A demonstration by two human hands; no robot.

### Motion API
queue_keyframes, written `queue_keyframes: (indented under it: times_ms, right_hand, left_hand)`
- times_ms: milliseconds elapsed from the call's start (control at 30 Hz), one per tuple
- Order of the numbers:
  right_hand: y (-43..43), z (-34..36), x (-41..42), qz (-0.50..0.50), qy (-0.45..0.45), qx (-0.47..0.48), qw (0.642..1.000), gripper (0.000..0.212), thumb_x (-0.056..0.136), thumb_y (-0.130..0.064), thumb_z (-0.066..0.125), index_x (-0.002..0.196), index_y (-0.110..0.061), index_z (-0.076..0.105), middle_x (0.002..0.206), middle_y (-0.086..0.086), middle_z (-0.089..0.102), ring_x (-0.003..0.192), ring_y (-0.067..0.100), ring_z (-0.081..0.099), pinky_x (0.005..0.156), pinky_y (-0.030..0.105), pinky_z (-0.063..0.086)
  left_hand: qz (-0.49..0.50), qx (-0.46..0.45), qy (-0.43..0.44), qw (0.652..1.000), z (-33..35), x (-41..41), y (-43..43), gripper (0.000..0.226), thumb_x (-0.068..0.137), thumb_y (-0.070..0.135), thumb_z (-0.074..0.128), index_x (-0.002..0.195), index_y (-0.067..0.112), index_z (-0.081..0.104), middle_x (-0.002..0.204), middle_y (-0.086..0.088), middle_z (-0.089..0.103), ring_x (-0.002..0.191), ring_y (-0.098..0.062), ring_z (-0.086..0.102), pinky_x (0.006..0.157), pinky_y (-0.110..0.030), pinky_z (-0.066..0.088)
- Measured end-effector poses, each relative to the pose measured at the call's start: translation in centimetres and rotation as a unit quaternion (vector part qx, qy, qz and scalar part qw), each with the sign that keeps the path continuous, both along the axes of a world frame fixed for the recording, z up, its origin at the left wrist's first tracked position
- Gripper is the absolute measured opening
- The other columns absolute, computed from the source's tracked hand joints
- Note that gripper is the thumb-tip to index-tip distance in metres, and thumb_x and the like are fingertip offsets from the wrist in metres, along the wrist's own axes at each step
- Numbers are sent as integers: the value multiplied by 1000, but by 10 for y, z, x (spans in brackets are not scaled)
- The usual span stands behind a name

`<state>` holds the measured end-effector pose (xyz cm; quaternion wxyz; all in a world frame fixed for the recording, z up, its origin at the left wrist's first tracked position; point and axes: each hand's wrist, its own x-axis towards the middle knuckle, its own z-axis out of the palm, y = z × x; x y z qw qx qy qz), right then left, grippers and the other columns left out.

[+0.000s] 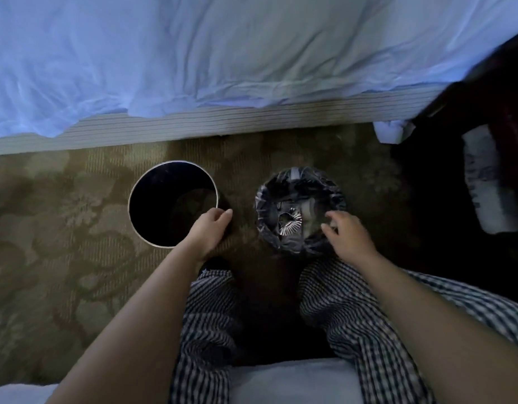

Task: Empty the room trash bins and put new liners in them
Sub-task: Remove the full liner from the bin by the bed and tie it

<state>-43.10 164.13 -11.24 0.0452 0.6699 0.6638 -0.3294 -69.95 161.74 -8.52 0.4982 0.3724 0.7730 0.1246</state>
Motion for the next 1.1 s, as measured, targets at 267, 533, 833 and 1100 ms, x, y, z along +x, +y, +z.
queue_keyframes:
  times_ms: [267,533,833,1100]
  right_hand:
    - [14,-52,17,-481,101,-119,863,46,105,-23,26,134,6,44,140,24,45,128,36,43,102,37,34]
    - [30,-100,23,-680,276,-209,647,60,101,-47,25,146,-7,32,147,17,38,133,37,39,112,48,32]
    - [31,-140,24,-665,392,-238,590,68,97,-59,19,147,-16,34,152,12,33,139,33,31,116,44,22]
    - [22,-163,34,-670,317,-202,640,56,94,-52,43,135,-14,52,140,9,51,123,35,50,102,44,42]
  left_hand:
    - [170,-63,-9,983,-71,46,19,53,103,38,27,142,4,37,145,-16,40,133,-32,36,106,-37,28]
    - [361,-206,-129,900,-151,58,3,73,96,60,25,145,7,33,145,-19,40,131,-39,39,111,-50,31]
    - [369,-233,-291,851,-186,71,15,80,90,71,16,138,14,47,137,-19,51,123,-38,49,107,-53,35]
    - [444,-183,-292,827,-177,68,15,62,98,53,26,136,8,47,134,-13,55,121,-31,52,101,-43,40]
